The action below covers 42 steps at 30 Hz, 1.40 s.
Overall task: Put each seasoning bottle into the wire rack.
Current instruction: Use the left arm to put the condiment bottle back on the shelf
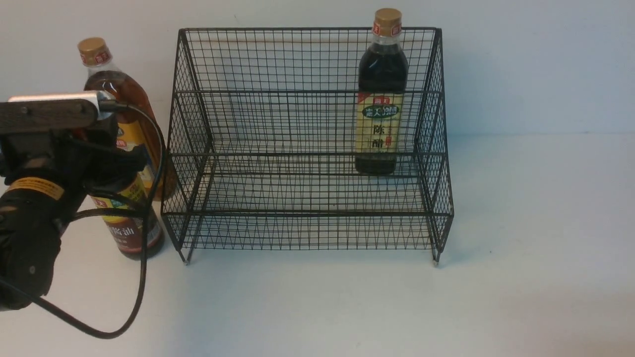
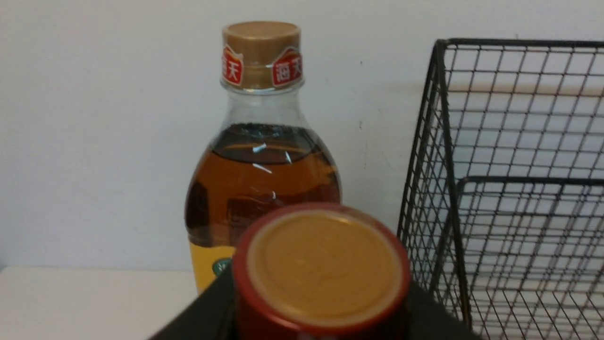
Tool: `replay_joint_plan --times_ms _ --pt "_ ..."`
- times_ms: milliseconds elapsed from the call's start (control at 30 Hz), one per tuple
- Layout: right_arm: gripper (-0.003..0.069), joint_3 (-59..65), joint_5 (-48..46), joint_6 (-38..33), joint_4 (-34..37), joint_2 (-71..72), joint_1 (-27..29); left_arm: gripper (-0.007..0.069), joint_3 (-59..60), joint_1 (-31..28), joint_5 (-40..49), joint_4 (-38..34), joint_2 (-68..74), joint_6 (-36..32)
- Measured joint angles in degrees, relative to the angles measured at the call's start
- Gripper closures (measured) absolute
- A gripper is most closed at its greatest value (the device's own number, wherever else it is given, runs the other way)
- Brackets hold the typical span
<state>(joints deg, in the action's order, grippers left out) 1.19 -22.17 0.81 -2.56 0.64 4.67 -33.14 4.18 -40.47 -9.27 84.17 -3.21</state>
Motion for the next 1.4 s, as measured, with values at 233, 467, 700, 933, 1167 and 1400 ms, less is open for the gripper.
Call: replay_joint_plan --times_ms 233,467,700,933,1167,1400 --pt "0.0673 0.0 0.0 0.0 0.0 0.0 0.0 0.0364 0.6 0.0 13.1 1.1 -7.8 -0.4" --pt "0.0673 0.0 0.0 0.0 0.0 0.0 0.0 0.0364 0.7 0.0 14.4 2.5 -10.7 -0.9" --pt "0.0673 0.0 0.0 0.0 0.0 0.0 0.0 0.0364 -0.9 0.0 17.6 4.4 -15.0 -0.9" --pt "0.0673 0.0 0.0 0.0 0.0 0.0 0.0 0.0364 -9.4 0.0 28.0 6.6 -20.6 -0.8" --pt "0.0673 0.0 0.0 0.0 0.0 0.0 0.0 0.0364 -19.0 0.0 34.2 7.2 -22.1 1.8" --pt "0.0673 0.0 0.0 0.0 0.0 0.0 0.0 0.0364 -25.5 3.1 37.7 8.2 -21.2 6.9"
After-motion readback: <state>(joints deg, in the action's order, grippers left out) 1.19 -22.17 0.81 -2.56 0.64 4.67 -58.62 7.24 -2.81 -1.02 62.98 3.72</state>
